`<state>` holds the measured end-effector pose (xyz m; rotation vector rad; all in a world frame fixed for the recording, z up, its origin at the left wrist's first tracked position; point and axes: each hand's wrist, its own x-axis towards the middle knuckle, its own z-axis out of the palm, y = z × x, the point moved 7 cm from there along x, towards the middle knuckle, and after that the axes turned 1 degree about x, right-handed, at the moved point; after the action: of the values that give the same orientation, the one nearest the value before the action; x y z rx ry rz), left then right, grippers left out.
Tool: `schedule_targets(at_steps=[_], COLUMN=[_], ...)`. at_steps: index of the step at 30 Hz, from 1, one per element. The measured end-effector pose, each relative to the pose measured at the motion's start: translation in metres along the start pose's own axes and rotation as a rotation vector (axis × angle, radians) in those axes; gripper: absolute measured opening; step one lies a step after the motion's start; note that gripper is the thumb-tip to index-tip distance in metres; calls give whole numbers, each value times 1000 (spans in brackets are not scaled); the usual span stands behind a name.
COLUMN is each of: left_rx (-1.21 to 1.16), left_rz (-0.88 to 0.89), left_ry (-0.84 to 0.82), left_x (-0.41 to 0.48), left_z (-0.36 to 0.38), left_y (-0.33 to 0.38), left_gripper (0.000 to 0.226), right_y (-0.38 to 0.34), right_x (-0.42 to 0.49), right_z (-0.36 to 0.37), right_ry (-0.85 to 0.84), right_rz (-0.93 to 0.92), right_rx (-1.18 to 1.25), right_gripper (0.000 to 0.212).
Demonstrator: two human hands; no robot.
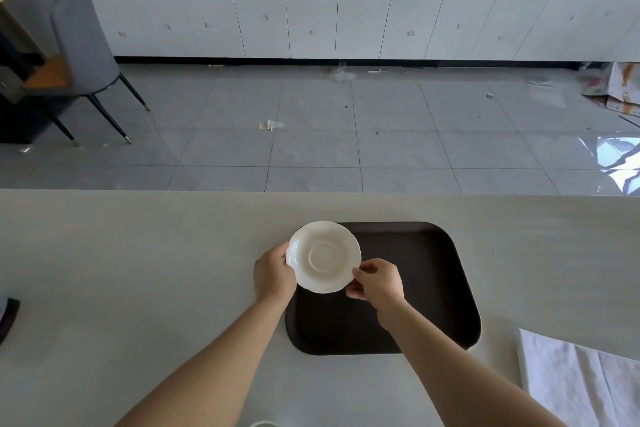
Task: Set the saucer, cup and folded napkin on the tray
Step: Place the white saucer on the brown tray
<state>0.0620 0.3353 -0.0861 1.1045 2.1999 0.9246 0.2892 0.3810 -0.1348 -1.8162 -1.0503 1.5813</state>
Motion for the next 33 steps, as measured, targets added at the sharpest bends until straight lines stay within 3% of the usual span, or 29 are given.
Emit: schedule_targets(at_steps=[16,23,28,33], left_rx=[-46,-85,-91,-41], left_rz=[33,2,-18,-27], left_ry=[-92,-133,-128,-137], left_x=[2,3,0,-4], left_z=[6,6,2,-1], left_y=[-3,-4,2,6], left_gripper=[25,23,34,29], right_y=[4,1,1,-4], right_x=[6,9,9,5], right_z=[7,8,8,5], right_ry=[-31,-39,-45,-27], right_rz=[60,55,52,-7], right_rx=[113,85,72,-83], right_gripper=[2,3,3,6])
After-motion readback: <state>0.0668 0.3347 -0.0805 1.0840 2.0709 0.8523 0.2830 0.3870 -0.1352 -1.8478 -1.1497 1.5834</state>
